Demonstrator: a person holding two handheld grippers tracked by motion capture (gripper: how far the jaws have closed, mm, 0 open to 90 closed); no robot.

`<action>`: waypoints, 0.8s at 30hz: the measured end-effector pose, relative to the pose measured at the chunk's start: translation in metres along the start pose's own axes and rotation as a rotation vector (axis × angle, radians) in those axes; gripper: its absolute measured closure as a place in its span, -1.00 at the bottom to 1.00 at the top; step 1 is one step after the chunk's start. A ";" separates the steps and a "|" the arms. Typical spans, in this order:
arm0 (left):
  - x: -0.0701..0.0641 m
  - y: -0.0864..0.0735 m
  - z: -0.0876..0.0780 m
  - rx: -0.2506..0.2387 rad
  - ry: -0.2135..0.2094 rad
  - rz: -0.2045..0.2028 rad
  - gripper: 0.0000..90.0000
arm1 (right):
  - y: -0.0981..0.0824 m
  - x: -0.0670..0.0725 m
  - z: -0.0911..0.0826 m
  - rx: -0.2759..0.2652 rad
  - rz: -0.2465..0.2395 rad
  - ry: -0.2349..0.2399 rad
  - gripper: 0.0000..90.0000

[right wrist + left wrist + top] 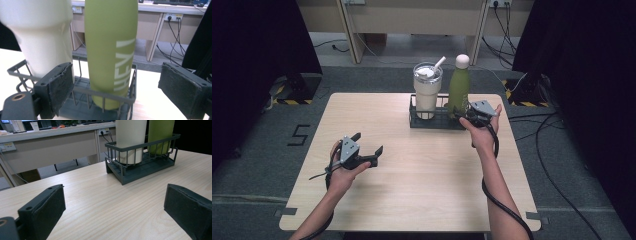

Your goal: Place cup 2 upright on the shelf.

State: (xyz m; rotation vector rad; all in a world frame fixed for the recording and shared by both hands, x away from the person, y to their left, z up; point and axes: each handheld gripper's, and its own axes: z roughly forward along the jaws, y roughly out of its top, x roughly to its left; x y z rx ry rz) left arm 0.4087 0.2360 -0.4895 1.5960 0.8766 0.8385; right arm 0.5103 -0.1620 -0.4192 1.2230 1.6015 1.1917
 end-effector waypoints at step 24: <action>0.000 0.000 -0.001 -0.004 0.007 -0.003 -0.94 | -0.039 -0.004 -0.043 0.017 -0.007 0.009 -0.69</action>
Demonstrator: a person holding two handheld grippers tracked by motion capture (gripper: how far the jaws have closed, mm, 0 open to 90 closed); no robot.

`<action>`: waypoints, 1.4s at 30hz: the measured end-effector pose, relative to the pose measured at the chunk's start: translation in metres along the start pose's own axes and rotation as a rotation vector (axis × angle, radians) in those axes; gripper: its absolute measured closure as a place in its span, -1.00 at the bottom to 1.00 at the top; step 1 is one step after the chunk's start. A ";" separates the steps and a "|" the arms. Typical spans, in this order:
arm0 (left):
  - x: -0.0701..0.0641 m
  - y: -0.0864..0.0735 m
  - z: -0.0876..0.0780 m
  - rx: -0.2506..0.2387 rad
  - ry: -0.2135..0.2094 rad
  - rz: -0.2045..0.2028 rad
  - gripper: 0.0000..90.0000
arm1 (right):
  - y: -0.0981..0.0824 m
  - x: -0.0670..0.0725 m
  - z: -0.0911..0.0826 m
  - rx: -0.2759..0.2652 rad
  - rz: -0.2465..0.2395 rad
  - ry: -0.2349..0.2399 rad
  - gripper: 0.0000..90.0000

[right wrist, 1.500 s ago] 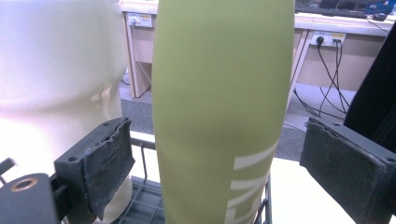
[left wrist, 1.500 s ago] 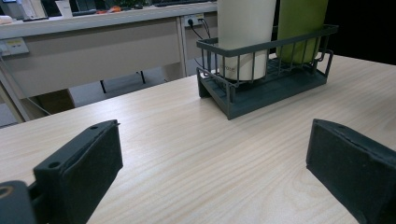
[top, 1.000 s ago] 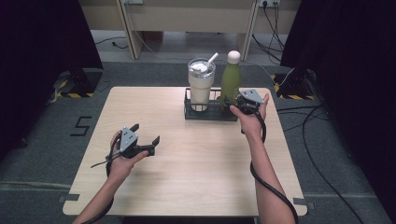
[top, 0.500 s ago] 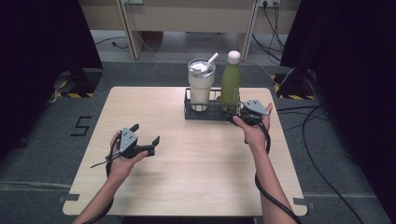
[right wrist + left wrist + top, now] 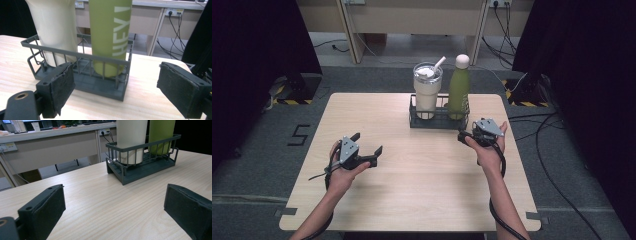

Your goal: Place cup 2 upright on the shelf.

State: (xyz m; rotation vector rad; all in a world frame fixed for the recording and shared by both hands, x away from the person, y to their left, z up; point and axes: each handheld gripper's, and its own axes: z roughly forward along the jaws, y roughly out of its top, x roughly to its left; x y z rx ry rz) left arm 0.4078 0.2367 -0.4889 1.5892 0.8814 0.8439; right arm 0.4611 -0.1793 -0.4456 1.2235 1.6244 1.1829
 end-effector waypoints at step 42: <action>-0.003 -0.003 0.001 0.012 -0.005 0.006 -0.94 | -0.049 -0.013 -0.045 0.036 0.004 -0.037 -0.68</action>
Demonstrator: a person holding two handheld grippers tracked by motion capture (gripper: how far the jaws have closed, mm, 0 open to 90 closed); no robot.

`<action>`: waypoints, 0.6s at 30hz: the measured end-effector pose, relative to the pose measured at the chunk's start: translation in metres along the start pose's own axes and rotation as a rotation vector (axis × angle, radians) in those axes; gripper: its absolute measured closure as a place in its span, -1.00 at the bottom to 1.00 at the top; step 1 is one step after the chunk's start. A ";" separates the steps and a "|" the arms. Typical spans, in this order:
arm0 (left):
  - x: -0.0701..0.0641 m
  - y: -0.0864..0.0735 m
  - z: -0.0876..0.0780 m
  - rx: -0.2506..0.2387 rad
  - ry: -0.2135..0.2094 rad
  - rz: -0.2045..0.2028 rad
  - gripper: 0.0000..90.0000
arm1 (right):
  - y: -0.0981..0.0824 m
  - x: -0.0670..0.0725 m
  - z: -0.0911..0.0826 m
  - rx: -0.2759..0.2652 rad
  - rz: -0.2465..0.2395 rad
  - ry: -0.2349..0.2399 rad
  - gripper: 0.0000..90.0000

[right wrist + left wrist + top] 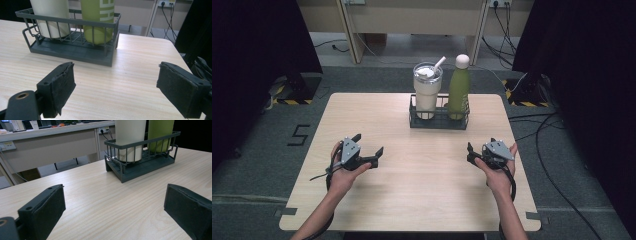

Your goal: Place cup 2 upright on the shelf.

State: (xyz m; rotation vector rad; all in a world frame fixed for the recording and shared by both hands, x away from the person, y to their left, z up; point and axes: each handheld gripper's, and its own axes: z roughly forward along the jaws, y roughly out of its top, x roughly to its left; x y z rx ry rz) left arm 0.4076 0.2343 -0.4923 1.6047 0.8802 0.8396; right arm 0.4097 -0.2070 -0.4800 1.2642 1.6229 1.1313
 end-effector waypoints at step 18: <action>0.000 0.001 0.000 -0.002 -0.002 -0.001 -0.94 | -0.002 -0.001 -0.008 0.011 -0.039 0.027 -0.64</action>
